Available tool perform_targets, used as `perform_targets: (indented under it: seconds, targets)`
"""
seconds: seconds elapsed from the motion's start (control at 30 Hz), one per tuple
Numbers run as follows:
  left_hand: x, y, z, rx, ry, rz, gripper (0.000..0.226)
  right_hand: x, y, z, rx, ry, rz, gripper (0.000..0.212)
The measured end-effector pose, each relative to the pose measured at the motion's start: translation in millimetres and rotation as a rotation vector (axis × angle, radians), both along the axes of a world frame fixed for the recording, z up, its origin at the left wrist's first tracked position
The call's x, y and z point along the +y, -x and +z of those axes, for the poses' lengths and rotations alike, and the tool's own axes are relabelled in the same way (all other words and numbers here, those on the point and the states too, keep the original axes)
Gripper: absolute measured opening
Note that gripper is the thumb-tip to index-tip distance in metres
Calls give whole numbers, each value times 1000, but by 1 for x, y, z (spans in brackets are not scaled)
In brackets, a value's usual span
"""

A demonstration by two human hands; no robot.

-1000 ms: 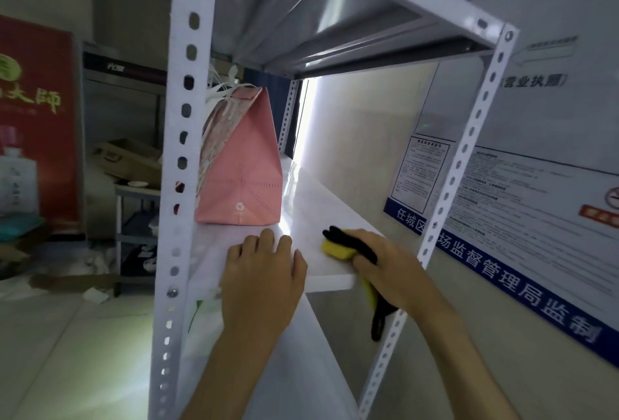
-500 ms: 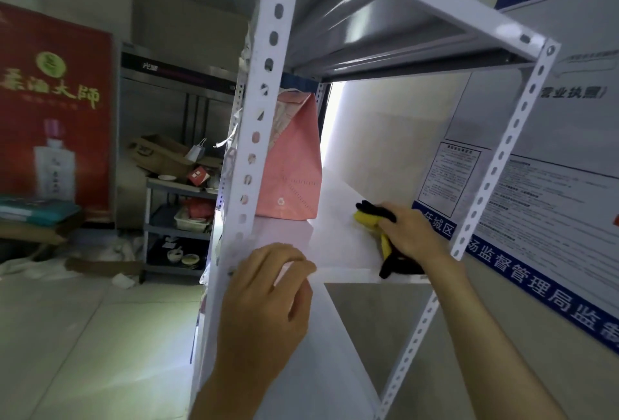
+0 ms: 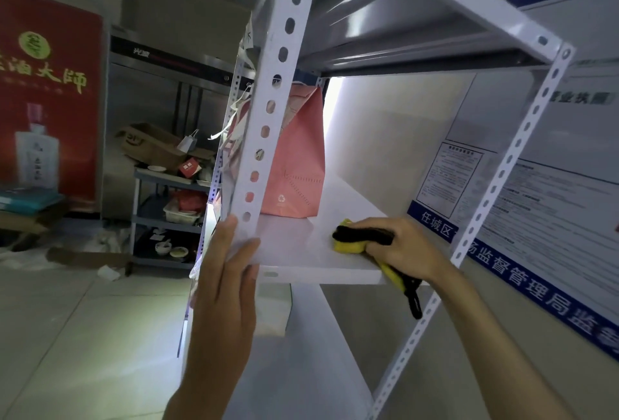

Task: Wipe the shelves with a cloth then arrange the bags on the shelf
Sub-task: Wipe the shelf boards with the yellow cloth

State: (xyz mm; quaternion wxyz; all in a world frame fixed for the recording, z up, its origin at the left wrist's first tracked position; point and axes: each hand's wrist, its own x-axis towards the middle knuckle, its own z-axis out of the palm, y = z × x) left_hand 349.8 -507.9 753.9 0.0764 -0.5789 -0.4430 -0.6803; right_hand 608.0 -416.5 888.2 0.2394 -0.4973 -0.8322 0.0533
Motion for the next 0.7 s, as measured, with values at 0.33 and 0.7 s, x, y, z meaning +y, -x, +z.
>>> perform_targets:
  seconds: [0.33,0.7]
  targets:
    - [-7,4,-3,-119,43,-132,46,-13,11,-27,20,-229,-164,39]
    - [-36,1,-7,-66,46,-83,37,-110,48,-82,326,-337,338,56]
